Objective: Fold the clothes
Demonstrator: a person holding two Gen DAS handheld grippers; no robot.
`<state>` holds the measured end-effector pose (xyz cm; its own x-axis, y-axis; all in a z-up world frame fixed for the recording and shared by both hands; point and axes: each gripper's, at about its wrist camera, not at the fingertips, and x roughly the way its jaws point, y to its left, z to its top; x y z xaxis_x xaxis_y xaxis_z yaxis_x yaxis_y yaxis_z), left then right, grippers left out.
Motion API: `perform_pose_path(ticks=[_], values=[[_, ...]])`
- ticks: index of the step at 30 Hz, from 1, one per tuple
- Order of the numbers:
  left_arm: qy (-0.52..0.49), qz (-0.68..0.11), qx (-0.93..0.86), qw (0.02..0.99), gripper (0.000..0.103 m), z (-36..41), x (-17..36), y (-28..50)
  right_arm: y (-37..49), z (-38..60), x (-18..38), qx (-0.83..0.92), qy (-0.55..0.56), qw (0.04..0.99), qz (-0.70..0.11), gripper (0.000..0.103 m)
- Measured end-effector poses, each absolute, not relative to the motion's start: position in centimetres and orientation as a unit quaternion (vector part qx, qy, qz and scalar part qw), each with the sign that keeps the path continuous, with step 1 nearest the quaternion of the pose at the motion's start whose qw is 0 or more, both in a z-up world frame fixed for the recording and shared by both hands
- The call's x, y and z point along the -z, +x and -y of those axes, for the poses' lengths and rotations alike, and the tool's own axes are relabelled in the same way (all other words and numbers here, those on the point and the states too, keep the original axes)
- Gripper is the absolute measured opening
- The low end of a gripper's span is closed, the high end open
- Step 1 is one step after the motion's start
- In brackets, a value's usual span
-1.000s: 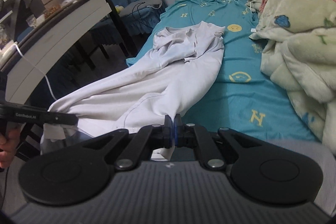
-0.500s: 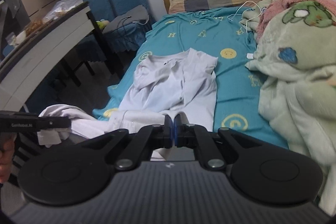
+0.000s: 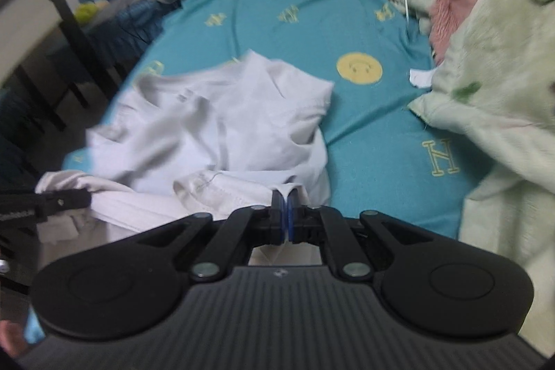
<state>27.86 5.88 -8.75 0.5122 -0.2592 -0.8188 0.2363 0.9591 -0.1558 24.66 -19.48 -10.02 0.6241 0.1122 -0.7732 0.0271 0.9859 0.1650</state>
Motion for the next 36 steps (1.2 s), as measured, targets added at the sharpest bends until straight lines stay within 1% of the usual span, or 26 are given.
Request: perform_pose_path(ticks=[4,7,9,10,11,12,13,14,15,16,17,18,21,22,25,26,28,29,30,32,36], values=[[-0.011,-0.473,0.140,0.870,0.013,-5.2,11.6,29.0,25.7,20.0,13.2,-0.021,0.083,0.896,-0.436,0.005],[-0.015,-0.468,0.132,0.873,0.016,-5.0,11.7,28.9,25.5,20.1,13.8,-0.022,0.089,0.897,-0.433,0.006],[-0.008,-0.466,0.128,0.876,0.018,-4.8,11.3,28.5,25.3,19.8,13.2,-0.024,0.079,0.899,-0.431,0.008],[-0.001,-0.463,0.128,0.877,0.021,-4.6,10.9,28.1,25.0,19.7,12.8,-0.026,0.078,0.900,-0.429,0.008],[0.007,-0.460,0.128,0.878,0.029,-4.4,10.2,27.5,24.7,19.6,12.3,-0.027,0.081,0.899,-0.429,0.008],[0.014,-0.457,0.126,0.881,0.034,-4.3,9.6,26.8,24.3,19.6,11.8,-0.029,0.083,0.899,-0.429,0.009],[0.019,-0.452,0.123,0.884,0.045,-4.2,9.0,26.2,23.9,19.5,11.3,-0.030,0.086,0.899,-0.429,0.009],[0.022,-0.445,0.119,0.887,0.053,-4.1,8.3,25.3,23.1,19.5,10.8,-0.031,0.092,0.898,-0.429,0.012],[0.026,-0.437,0.115,0.892,0.056,-4.1,7.5,24.3,22.2,19.4,10.3,-0.031,0.093,0.900,-0.424,0.022],[0.029,-0.430,0.111,0.896,0.063,-4.1,6.8,23.3,21.2,19.2,9.6,-0.032,0.091,0.904,-0.416,0.030],[0.030,-0.424,0.110,0.899,0.066,-4.1,6.0,22.3,20.1,19.0,9.0,-0.032,0.089,0.908,-0.408,0.045],[0.030,-0.418,0.110,0.901,0.067,-4.2,5.2,21.2,19.0,18.9,8.3,-0.032,0.086,0.913,-0.399,0.052],[0.024,-0.401,0.111,0.909,0.077,-4.5,3.0,17.8,15.8,18.5,6.3,-0.035,0.083,0.920,-0.381,0.054],[0.020,-0.395,0.112,0.912,0.078,-4.7,2.4,16.7,14.7,18.4,5.6,-0.037,0.085,0.922,-0.376,0.054],[0.018,-0.384,0.110,0.917,0.086,-4.9,2.1,14.4,11.1,18.0,3.7,-0.042,0.085,0.931,-0.353,0.054],[0.018,-0.381,0.109,0.918,0.091,-4.9,2.1,13.6,9.8,17.8,3.1,-0.043,0.085,0.934,-0.344,0.056],[0.018,-0.374,0.107,0.921,0.097,-5.1,2.1,12.2,7.3,17.5,2.4,-0.039,0.084,0.942,-0.324,0.065],[0.017,-0.370,0.106,0.923,0.099,-5.1,2.1,11.5,6.0,17.3,2.2,-0.036,0.084,0.945,-0.313,0.076],[0.017,-0.367,0.105,0.924,0.100,-5.2,2.1,10.8,4.7,17.1,2.3,-0.036,0.087,0.949,-0.302,0.082],[0.017,-0.360,0.103,0.927,0.103,-5.3,2.1,9.3,2.8,17.0,2.6,-0.040,0.097,0.951,-0.290,0.083],[0.016,-0.346,0.100,0.933,0.103,-5.5,2.1,6.4,1.5,16.9,3.2,-0.031,0.089,0.954,-0.286,0.083]])
